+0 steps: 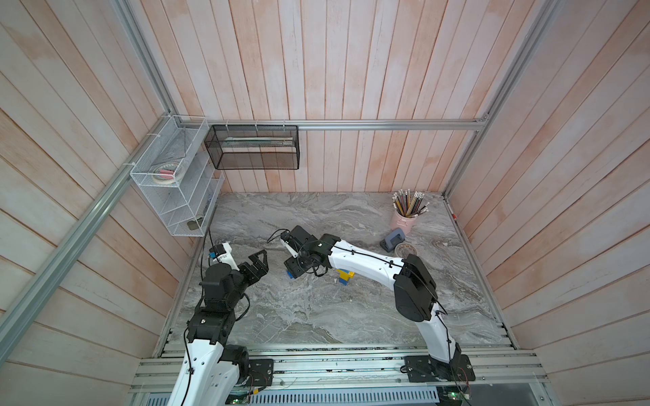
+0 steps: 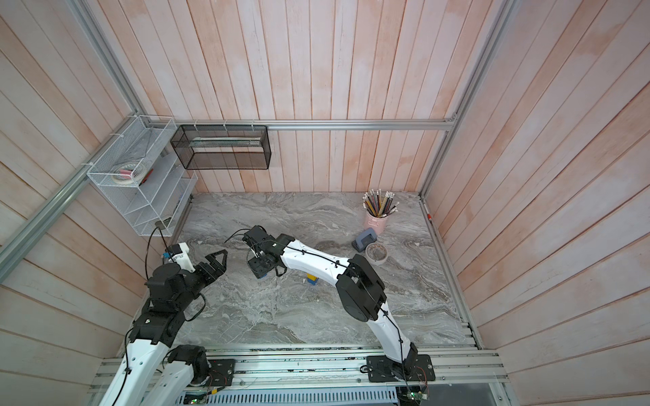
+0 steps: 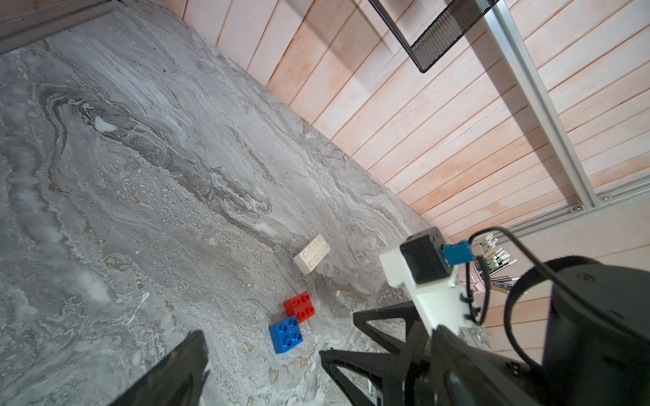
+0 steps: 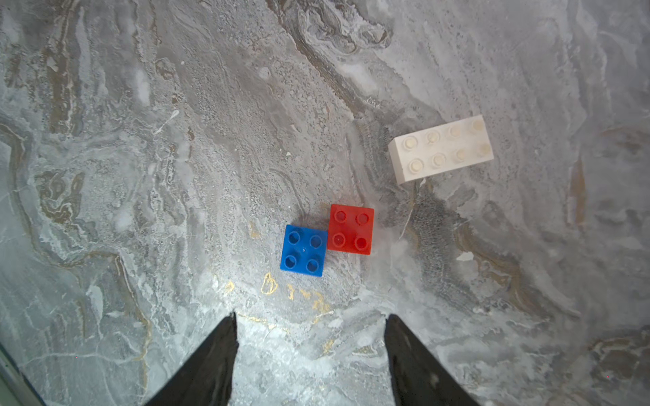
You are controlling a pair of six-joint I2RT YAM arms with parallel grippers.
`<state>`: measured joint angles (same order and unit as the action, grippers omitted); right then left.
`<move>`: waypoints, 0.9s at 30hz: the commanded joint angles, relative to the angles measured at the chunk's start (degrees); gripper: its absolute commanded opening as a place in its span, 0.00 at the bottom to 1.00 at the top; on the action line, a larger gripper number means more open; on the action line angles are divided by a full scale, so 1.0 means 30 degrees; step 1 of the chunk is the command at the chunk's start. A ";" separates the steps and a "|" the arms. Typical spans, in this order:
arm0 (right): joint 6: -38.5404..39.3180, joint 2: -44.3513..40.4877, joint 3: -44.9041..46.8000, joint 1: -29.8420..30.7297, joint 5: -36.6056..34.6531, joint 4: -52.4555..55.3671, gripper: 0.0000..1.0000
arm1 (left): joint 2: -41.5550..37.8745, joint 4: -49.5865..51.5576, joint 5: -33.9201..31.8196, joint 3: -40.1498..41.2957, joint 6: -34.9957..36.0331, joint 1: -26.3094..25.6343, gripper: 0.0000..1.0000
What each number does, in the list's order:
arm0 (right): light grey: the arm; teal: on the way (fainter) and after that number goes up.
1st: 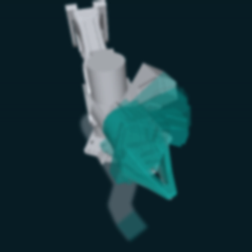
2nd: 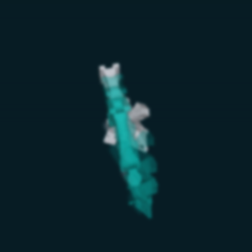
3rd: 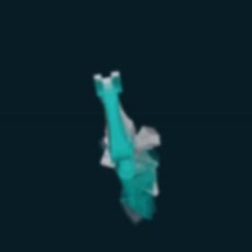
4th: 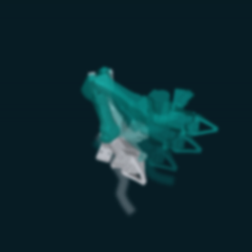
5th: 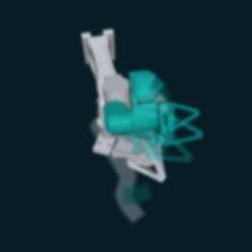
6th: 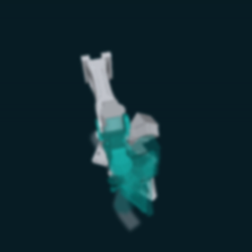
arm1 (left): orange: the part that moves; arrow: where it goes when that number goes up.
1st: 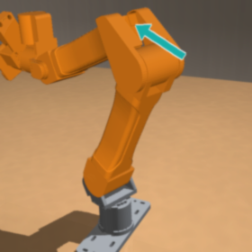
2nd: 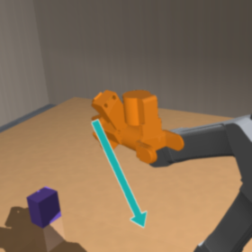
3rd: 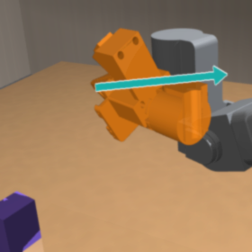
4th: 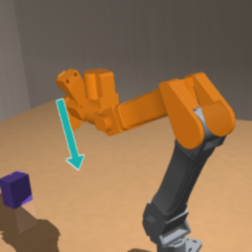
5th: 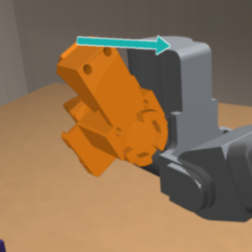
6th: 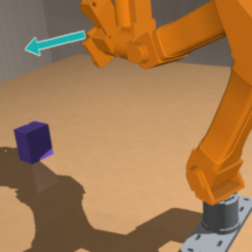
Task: Assemble a spoon with lego
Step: Pick up the lego brick from the center of the board.
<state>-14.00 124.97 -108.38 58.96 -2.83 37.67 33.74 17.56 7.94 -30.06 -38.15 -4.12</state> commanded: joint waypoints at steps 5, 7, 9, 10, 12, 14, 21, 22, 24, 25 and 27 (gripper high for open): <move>-0.0937 0.1309 -0.0310 0.0499 -0.0058 0.0017 0.61 | -0.0028 -0.0148 0.1094 0.0702 0.0291 0.0088 1.00; -0.1317 0.1513 -0.0206 0.0614 -0.0418 -0.0092 0.61 | 0.0002 -0.0150 0.1186 0.0703 0.0408 0.0084 1.00; -0.1613 0.1760 -0.0123 0.0648 -0.0277 -0.0376 0.60 | 0.0034 -0.0152 0.1298 0.0705 0.0469 0.0084 1.00; -0.1713 0.1876 -0.0166 0.0650 -0.0373 -0.0442 0.60 | 0.0092 -0.0197 0.1384 0.0749 0.0499 0.0084 1.00; -0.1934 0.2105 -0.0330 0.0667 -0.0728 -0.0589 0.60 | 0.0093 -0.0221 0.1409 0.0780 0.0499 0.0084 1.00; -0.1986 0.2305 -0.0484 0.0676 -0.0709 -0.0711 0.60 | 0.0040 -0.0277 0.1479 0.0878 0.0471 0.0084 1.00; -0.2050 0.3067 -0.0729 0.0505 -0.1226 -0.0910 0.58 | -0.0036 -0.0200 0.1585 0.0998 0.0559 0.0084 1.00; -0.2069 0.3186 -0.0811 0.0449 -0.1210 -0.0973 0.58 | -0.0074 -0.0164 0.1590 0.0998 0.0574 0.0099 1.00; -0.1986 0.3400 -0.0998 0.0415 -0.1210 -0.0996 0.57 | -0.0095 -0.0138 0.1591 0.0998 0.0610 0.0084 1.00; -0.1940 0.3516 -0.1099 0.0390 -0.1267 -0.0960 0.57 | -0.0107 -0.0112 0.1600 0.1002 0.0632 0.0084 1.00; -0.1907 0.3685 -0.1240 0.0364 -0.1283 -0.1034 0.57 | -0.0092 -0.0082 0.1592 0.1013 0.0672 0.0084 1.00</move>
<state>-19.49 134.43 -110.54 60.47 -5.32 34.65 33.93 17.54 11.79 -27.99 -37.47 -4.12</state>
